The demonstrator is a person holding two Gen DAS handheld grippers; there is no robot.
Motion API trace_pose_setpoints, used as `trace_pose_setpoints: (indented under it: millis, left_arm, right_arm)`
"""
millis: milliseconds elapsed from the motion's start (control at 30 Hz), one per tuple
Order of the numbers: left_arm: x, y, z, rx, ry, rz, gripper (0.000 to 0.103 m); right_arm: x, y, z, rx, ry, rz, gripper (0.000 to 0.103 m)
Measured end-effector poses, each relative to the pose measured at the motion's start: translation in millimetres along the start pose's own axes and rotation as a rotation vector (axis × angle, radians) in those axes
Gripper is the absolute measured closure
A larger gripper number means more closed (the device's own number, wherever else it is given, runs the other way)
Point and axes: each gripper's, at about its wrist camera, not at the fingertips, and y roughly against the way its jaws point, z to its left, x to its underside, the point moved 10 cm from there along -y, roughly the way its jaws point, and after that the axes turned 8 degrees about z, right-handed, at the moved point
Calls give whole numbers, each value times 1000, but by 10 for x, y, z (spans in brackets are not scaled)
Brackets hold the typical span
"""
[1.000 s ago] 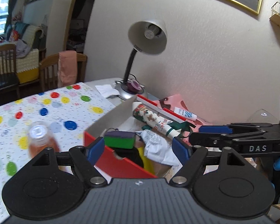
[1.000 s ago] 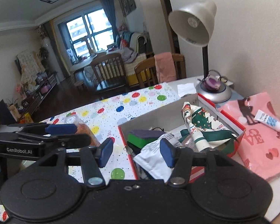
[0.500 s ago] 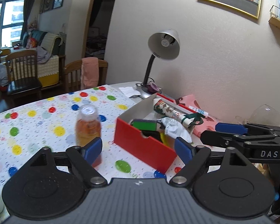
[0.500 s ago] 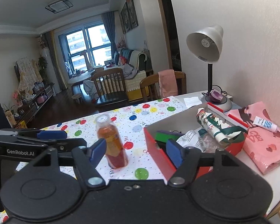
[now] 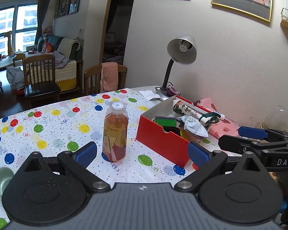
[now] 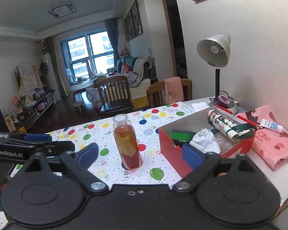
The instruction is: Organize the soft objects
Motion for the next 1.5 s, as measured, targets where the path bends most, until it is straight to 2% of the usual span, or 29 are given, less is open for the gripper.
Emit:
trace_pose_setpoints:
  millis: [67, 300, 700, 800, 1000, 1233, 1500]
  left_arm:
    - [33, 36, 11, 6, 11, -2, 0]
    - [140, 136, -22, 5, 12, -5, 0]
    - [218, 321, -119, -25, -24, -41, 0]
    - [188, 391, -109, -50, -25, -68, 0]
    - [168, 488, -133, -43, -34, -98, 0]
    - [189, 480, -128, -59, -45, -86, 0]
    - [211, 523, -74, -71, -44, -89, 0]
  right_arm:
    - [22, 32, 26, 9, -2, -13, 0]
    - [139, 89, 124, 23, -12, -5, 0]
    - [260, 269, 118, 96, -58, -45, 0]
    - [263, 286, 108, 101, -57, -48, 0]
    - [253, 361, 119, 115, -50, -70, 0]
    - [226, 438, 167, 119, -37, -99, 0]
    - [225, 421, 256, 104, -24, -90, 0]
